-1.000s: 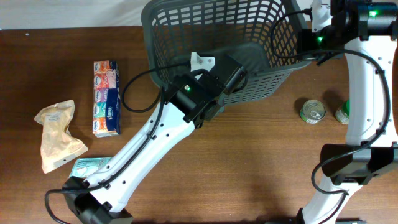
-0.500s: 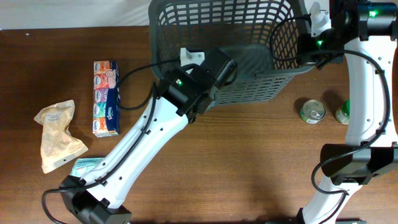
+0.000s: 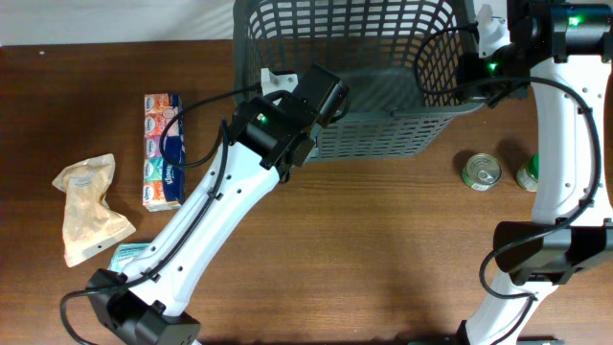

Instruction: Pack container

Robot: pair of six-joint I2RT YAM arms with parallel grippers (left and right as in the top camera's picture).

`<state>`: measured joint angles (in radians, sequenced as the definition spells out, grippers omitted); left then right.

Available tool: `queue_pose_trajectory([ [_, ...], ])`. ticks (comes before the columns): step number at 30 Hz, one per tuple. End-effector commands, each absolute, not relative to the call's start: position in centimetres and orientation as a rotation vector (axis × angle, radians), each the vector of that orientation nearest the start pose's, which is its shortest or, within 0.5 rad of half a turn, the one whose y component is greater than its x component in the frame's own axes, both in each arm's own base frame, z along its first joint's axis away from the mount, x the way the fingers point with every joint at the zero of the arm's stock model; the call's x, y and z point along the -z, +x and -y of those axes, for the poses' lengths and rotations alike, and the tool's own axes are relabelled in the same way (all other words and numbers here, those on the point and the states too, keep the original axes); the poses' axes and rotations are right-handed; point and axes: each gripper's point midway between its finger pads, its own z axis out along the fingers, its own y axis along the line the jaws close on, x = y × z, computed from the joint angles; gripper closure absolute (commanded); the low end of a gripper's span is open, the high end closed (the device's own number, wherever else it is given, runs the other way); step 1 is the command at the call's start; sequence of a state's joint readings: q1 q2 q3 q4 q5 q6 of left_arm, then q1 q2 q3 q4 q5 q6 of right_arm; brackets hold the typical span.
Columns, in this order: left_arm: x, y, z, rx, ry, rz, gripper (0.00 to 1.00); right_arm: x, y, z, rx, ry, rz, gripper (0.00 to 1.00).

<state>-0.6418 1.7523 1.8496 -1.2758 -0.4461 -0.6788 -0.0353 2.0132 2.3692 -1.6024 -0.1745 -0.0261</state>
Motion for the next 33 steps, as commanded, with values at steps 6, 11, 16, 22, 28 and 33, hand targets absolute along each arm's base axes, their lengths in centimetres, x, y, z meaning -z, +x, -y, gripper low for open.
queue_pose_trajectory([
  [6,-24.4,36.4,17.1,-0.180,-0.197,-2.546,0.99,-26.6,41.8,-1.7,-0.236,-0.021,-2.799,0.96],
  [11,-24.3,36.3,17.0,-0.188,-0.187,-2.552,0.87,-26.8,42.3,-1.9,-0.256,-0.028,-2.773,0.83],
  [16,-24.3,36.3,17.0,-0.194,-0.169,-2.553,0.76,-27.2,42.7,-2.7,-0.315,-0.043,-2.748,0.49],
  [22,-24.5,36.3,16.5,-0.237,-0.143,-2.545,0.72,-27.7,43.2,-3.6,-0.391,-0.063,-2.711,0.08],
  [28,-26.0,36.5,16.4,-0.238,-0.093,-2.515,0.70,-30.0,43.5,-5.2,-0.504,-0.107,-2.627,0.01],
  [33,-28.6,36.5,16.1,-0.202,-0.089,-2.456,0.69,-34.4,43.2,-7.7,-0.681,-0.203,-2.478,0.01],
])
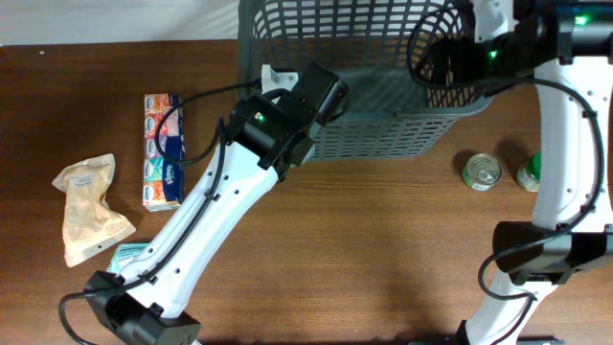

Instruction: Pack container

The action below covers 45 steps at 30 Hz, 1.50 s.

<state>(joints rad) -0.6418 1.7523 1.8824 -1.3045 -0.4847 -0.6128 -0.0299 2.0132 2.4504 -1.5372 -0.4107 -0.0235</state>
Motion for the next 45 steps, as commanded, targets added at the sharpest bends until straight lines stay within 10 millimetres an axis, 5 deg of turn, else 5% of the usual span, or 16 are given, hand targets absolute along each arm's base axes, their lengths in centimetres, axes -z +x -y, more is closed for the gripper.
queue_pose_trajectory([
  [1,-29.6,36.3,16.0,-0.185,-0.084,-2.436,0.69,-36.0,42.9,-8.2,-0.718,-0.230,-2.427,0.01],
  [4,-32.1,35.7,15.5,-0.142,-0.080,-2.387,0.64,-38.5,42.2,-8.5,-0.716,-0.252,-2.362,0.01],
  [11,-38.2,32.7,12.2,-0.100,-0.128,-2.235,0.30,-43.7,39.5,-8.3,-0.651,-0.287,-2.225,0.01],
  [15,-41.9,30.0,8.4,-0.138,-0.206,-2.116,0.00,-45.2,38.8,-5.2,-0.406,-0.192,-2.200,0.01],
  [18,-43.3,28.5,6.3,-0.183,-0.247,-2.065,0.00,-45.0,38.8,-0.5,-0.122,0.025,-2.225,0.01],
  [20,-44.1,27.3,4.3,-0.261,-0.279,-2.029,0.00,-44.9,38.2,4.4,0.156,0.263,-2.219,0.01],
  [22,-44.2,26.8,3.2,-0.322,-0.288,-2.020,0.00,-45.0,37.7,6.7,0.278,0.382,-2.196,0.01],
  [30,-43.0,25.6,2.0,-0.441,-0.247,-2.075,0.00,-44.4,38.9,12.3,0.345,0.566,-2.147,0.01],
  [34,-42.5,25.1,1.6,-0.475,-0.228,-2.102,0.00,-41.2,42.3,14.0,0.225,0.562,-2.208,0.00],
  [35,-42.4,25.0,1.5,-0.482,-0.224,-2.108,0.00,-40.6,42.9,14.0,0.198,0.557,-2.223,0.06],
  [36,-42.2,24.8,1.3,-0.499,-0.213,-2.121,0.00,-39.2,43.9,14.0,0.157,0.553,-2.253,0.41],
  [39,-41.9,24.4,1.0,-0.524,-0.197,-2.140,0.00,-37.6,45.7,14.3,0.140,0.559,-2.272,0.85],
  [41,-41.7,24.2,0.9,-0.538,-0.188,-2.151,0.00,-36.5,47.3,14.1,0.115,0.543,-2.278,0.96],
  [45,-41.5,24.2,0.9,-0.545,-0.184,-2.156,0.00,-34.5,49.8,13.6,0.044,0.514,-2.293,0.96],
])
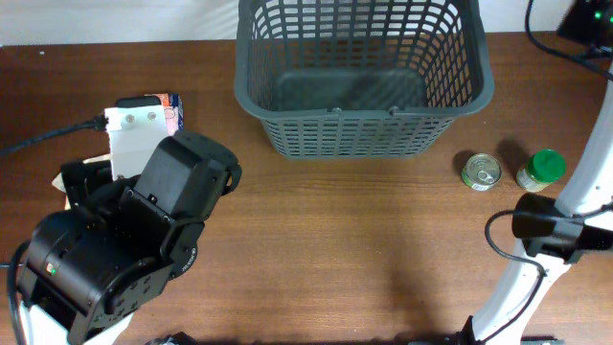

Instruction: Pack container

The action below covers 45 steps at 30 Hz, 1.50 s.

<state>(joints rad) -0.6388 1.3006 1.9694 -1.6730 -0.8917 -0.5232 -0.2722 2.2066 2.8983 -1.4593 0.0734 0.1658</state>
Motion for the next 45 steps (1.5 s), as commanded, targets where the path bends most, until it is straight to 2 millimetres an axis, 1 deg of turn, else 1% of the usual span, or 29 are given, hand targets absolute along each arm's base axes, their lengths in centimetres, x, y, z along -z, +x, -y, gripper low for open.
queue_pose_trajectory([
  [1,-41.5,24.2,0.9,-0.546,-0.183,-2.157,0.00,-33.9,50.2,13.5,0.031,0.510,-2.301,0.96],
  [6,-41.5,24.2,0.9,-0.546,-0.183,-2.157,0.00,-30.5,51.6,13.8,0.023,0.522,-2.365,0.96],
  [7,-41.5,24.2,0.9,-0.546,-0.183,-2.157,0.00,-29.0,52.1,13.8,0.014,0.527,-2.399,0.96],
  [10,-41.5,24.2,0.9,-0.546,-0.183,-2.157,0.00,-26.8,52.9,12.6,-0.081,0.463,-2.458,0.96],
  [13,-41.5,24.2,0.9,-0.546,-0.183,-2.157,0.00,-25.4,53.5,11.3,-0.163,0.417,-2.489,0.96],
  [16,-41.5,24.2,0.9,-0.545,-0.184,-2.157,0.00,-24.5,53.9,11.1,-0.172,0.393,-2.506,0.96],
  [19,-41.5,24.2,0.9,-0.539,-0.196,-2.155,0.00,-24.3,54.1,10.6,-0.187,0.358,-2.510,0.96],
  [22,-41.5,24.3,1.0,-0.533,-0.202,-2.151,0.01,-24.6,54.4,9.5,-0.258,0.292,-2.500,0.96],
  [27,-41.7,24.5,1.1,-0.519,-0.210,-2.140,0.00,-25.2,54.8,8.2,-0.359,0.252,-2.472,0.96],
  [30,-41.7,24.5,1.1,-0.519,-0.210,-2.141,0.00,-25.2,54.9,7.7,-0.378,0.239,-2.469,0.96],
  [33,-41.7,24.5,1.1,-0.519,-0.210,-2.141,0.00,-25.4,55.0,6.6,-0.416,0.201,-2.466,0.96],
  [34,-41.7,24.5,1.1,-0.519,-0.210,-2.141,0.00,-25.6,55.0,5.5,-0.453,0.152,-2.460,0.96],
  [40,-41.6,24.6,1.2,-0.523,-0.208,-2.143,0.00,-25.6,55.2,3.4,-0.473,0.104,-2.464,0.96],
  [45,-41.5,24.7,1.2,-0.526,-0.206,-2.146,0.00,-25.7,55.3,2.2,-0.481,0.074,-2.463,0.96],
])
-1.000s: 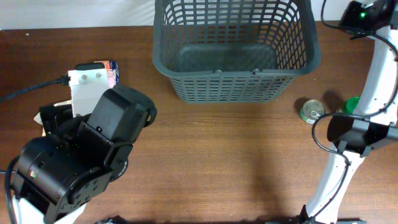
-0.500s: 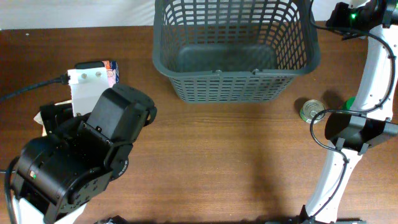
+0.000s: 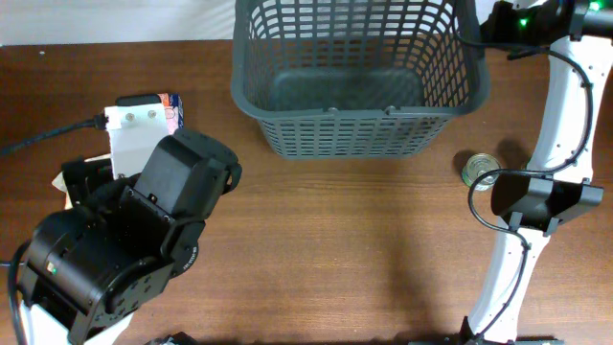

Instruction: Pack container

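Note:
The grey mesh basket [image 3: 359,77] stands at the back centre with nothing inside it. My left arm [image 3: 124,249] is raised close under the overhead camera at the left; its fingers are hidden beneath it. Only a corner of the colourful tissue pack [image 3: 171,108] shows past the arm's white wrist plate. My right arm's wrist [image 3: 522,19] is at the basket's far right corner, and its fingers cannot be made out. A tin can [image 3: 479,171] lies right of the basket, partly behind the right arm.
The right arm's white link [image 3: 560,105] runs down the right side to its joint [image 3: 536,201] and base. The left arm covers the left part of the brown table [image 3: 364,249]. A black cable [image 3: 48,139] crosses at the far left.
The right arm's wrist, then nearly out of frame at the top right, is now at the basket's far right corner. Its link now hides the green-lidded jar. The basket sits slightly further left. The left arm is unchanged.
At first both arms were at the basket, left at its front left and right at its right rim, with a tissue pack, bag and flat packet on the left. Then the left arm stood high over those items and the right was withdrawn; now the right is back.

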Robot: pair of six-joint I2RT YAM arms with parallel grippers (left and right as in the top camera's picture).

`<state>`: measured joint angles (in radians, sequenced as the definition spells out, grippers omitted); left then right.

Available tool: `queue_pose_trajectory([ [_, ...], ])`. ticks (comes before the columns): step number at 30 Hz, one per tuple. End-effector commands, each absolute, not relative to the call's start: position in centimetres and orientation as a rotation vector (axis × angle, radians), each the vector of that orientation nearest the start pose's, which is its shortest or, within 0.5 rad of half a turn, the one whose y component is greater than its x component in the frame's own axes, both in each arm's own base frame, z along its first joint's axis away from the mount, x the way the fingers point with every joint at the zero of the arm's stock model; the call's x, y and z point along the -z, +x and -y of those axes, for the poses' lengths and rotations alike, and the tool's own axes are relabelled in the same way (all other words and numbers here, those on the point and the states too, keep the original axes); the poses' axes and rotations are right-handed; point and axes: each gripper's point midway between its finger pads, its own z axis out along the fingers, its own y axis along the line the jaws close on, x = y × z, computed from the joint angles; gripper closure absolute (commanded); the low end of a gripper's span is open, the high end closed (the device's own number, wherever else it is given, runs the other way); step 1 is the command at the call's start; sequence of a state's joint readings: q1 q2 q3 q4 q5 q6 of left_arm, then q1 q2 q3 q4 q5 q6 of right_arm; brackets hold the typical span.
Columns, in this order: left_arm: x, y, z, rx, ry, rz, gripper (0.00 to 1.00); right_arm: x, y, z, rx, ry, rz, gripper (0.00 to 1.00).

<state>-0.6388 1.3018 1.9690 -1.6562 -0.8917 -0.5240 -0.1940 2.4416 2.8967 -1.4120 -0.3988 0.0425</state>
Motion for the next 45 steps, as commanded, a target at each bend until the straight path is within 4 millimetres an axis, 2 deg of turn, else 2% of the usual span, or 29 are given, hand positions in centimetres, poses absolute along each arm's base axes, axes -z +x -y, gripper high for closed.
queue_pose_trajectory([
  [1,-41.5,24.7,1.3,-0.528,-0.205,-2.147,0.00,-25.7,55.4,2.2,-0.480,0.073,-2.461,0.96],
  [15,-41.0,25.3,1.7,-0.547,-0.193,-2.161,0.00,-25.9,55.6,1.4,-0.497,0.050,-2.450,0.96],
  [22,-40.2,26.3,2.4,-0.581,-0.170,-2.187,0.00,-26.0,55.6,0.3,-0.504,0.025,-2.451,0.96],
  [28,-39.7,26.7,2.8,-0.598,-0.159,-2.199,0.00,-25.9,55.7,0.4,-0.494,0.028,-2.453,0.95],
  [31,-39.7,26.7,2.8,-0.598,-0.160,-2.198,0.00,-26.0,55.8,0.6,-0.492,0.031,-2.445,0.78],
  [33,-39.7,26.7,2.8,-0.598,-0.160,-2.199,0.00,-26.1,55.8,1.1,-0.489,0.046,-2.441,0.51],
  [36,-39.7,26.7,2.8,-0.598,-0.159,-2.199,0.00,-26.1,55.8,1.6,-0.486,0.055,-2.439,0.42],
  [38,-39.7,26.7,2.8,-0.598,-0.159,-2.199,0.00,-26.2,55.8,2.0,-0.481,0.064,-2.437,0.26],
  [42,-39.7,26.7,2.8,-0.598,-0.159,-2.199,0.00,-27.0,55.7,3.4,-0.473,0.115,-2.412,0.08],
  [45,-39.7,26.7,2.8,-0.598,-0.159,-2.199,0.00,-28.8,55.5,4.9,-0.460,0.164,-2.363,0.03],
])
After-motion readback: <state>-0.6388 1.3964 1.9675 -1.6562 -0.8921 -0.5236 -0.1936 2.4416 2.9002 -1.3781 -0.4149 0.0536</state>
